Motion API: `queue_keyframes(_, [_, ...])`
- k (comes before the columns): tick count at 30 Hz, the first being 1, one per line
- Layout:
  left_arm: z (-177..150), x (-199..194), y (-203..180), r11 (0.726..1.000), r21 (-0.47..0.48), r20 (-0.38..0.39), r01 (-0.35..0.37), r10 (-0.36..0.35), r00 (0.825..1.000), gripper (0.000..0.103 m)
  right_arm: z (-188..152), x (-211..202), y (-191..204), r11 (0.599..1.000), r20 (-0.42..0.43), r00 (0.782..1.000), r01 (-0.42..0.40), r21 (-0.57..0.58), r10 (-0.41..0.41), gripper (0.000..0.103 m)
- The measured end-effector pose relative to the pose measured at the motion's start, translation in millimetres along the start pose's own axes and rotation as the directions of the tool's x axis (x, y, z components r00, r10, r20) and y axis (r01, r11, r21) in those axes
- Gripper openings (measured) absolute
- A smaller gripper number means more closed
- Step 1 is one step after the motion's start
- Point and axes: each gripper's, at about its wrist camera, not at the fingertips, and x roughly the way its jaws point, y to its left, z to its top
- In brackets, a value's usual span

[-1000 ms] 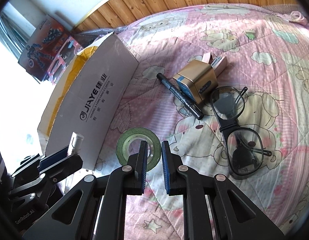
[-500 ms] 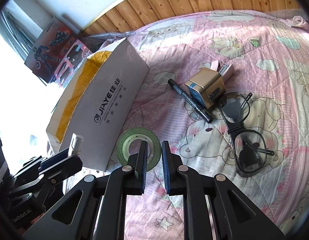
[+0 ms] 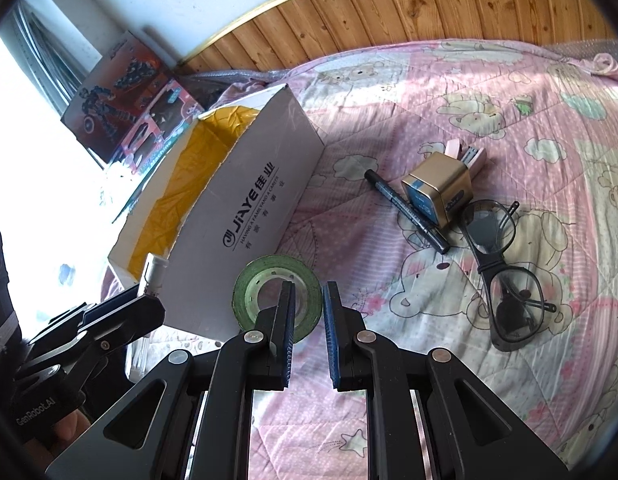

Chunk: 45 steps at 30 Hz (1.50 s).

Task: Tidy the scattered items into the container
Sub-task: 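Lift the lighter in the left tool while the right tool lifts the tape toward the box, then carry the lighter in the left tool while the right tool carries the tape over the box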

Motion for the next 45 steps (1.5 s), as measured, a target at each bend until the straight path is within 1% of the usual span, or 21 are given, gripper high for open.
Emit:
queue_keyframes(7, [-0.7, -12.6, 16.4, 1.0, -0.023, 0.019, -0.005, 0.006, 1.0, 0.02, -1.6, -4.0, 20.6, 1.0, 0.023, 1.0, 0.011, -0.021, -0.011, 0.014])
queue_keyframes(18, [0.3, -33.6, 45.1, 0.996, -0.082, 0.058, 0.018, -0.013, 0.998, 0.02, -2.3, -11.6, 65.6, 0.997, 0.067, 0.997, 0.027, -0.068, -0.023, 0.014])
queue_keyframes(24, [3.1, -47.2, 62.5, 0.992, -0.119, 0.083, 0.029, -0.02, 0.996, 0.02, -6.1, -15.2, 83.3, 0.993, 0.087, 0.993, 0.084, -0.078, -0.077, 0.014])
queue_keyframes(30, [4.1, -58.6, 82.4, 0.985, -0.164, 0.103, 0.057, -0.04, 0.994, 0.02, -14.0, -24.6, 99.6, 0.991, 0.095, 0.99, 0.108, -0.075, -0.101, 0.014])
queue_keyframes(34, [4.5, -66.0, 89.9, 0.978, -0.19, 0.12, 0.084, -0.061, 0.991, 0.02, -15.3, -36.4, 117.9, 0.988, 0.118, 0.986, 0.129, -0.088, -0.118, 0.014])
queue_keyframes(40, [10.1, -82.8, 96.4, 0.974, -0.198, 0.16, 0.108, -0.076, 0.984, 0.02, -14.2, -49.3, 151.1, 0.982, 0.143, 0.982, 0.143, -0.127, -0.124, 0.014])
queue_keyframes(45, [13.4, -90.5, 108.2, 0.971, -0.221, 0.177, 0.094, -0.055, 0.983, 0.02, -11.7, -45.7, 168.9, 0.98, 0.142, 0.984, 0.125, -0.155, -0.104, 0.014])
